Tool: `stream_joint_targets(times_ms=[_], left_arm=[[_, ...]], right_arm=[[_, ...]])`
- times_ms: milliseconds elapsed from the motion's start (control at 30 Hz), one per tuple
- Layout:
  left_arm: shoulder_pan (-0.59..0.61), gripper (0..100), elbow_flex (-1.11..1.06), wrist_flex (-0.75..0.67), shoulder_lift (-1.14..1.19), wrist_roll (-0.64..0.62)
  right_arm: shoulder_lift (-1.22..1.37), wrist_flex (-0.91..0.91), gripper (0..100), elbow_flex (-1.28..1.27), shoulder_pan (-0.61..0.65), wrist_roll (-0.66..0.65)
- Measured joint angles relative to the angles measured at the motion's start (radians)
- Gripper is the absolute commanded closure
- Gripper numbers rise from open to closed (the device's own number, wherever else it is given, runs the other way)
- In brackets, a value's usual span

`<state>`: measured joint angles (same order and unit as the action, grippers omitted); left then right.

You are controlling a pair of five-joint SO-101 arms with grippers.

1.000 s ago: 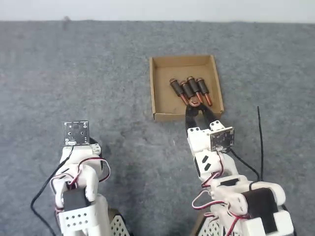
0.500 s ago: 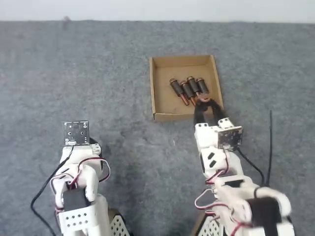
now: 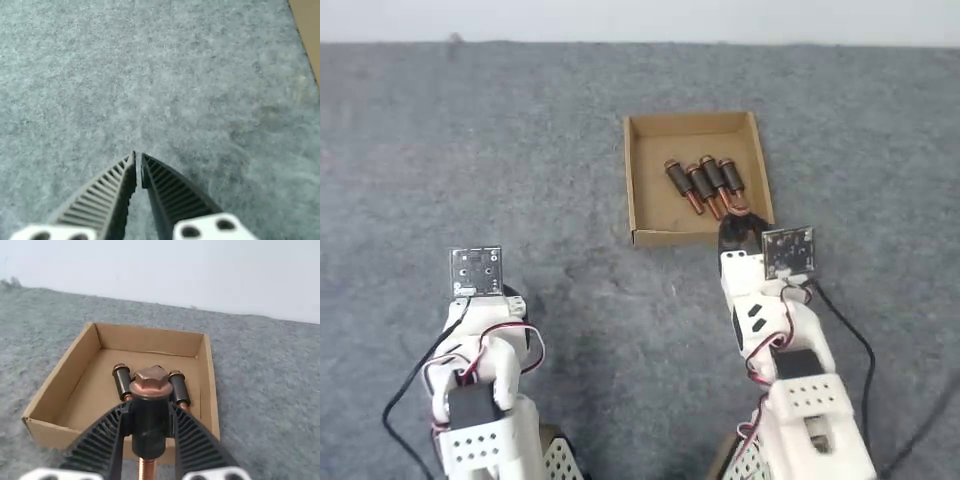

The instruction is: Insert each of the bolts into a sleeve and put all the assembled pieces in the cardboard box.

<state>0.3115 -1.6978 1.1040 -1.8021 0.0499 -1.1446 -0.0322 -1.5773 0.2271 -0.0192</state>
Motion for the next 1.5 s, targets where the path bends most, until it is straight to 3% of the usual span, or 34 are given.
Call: stream_joint_targets(times_ms=[233,433,1033,1500], left_arm=[[0.000,98,0.000,0.012,0.000,0.000],[0.000,98,0.000,0.014,0.000,0.000],[0.023,98,0.000,0.014,0.000,0.000],[0.023,98,0.000,0.014,0.000,0.000]], right_arm=[[-0.146,-0.433,99.0,0.195,0.025,0.000],[-0.072,-0.571,99.0,0.376,0.084,0.000],[0.945,-0.606,98.9,1.102,0.101,0.000],[1.312,-0.606,98.9,1.372,0.018,-0.112]])
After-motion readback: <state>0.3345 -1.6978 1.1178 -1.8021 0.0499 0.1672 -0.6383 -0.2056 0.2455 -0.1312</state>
